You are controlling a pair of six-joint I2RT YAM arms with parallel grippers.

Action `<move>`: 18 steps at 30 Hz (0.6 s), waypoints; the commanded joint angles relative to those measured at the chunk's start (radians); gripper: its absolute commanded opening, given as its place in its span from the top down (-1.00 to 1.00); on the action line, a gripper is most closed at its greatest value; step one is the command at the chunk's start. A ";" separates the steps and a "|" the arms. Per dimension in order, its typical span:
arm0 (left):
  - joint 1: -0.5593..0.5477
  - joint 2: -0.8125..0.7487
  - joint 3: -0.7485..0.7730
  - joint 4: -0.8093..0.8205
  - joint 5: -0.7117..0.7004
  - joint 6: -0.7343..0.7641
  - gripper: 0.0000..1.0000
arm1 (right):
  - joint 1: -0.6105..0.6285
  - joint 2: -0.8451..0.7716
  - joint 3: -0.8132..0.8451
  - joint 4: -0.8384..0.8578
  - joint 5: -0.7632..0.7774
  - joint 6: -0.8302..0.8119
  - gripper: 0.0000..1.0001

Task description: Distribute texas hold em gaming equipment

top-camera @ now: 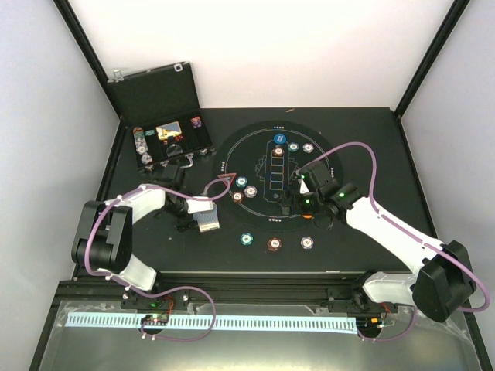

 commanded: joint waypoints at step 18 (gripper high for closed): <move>-0.019 0.005 -0.037 0.082 -0.096 0.049 -0.98 | 0.010 0.028 -0.002 0.073 -0.094 0.015 -0.61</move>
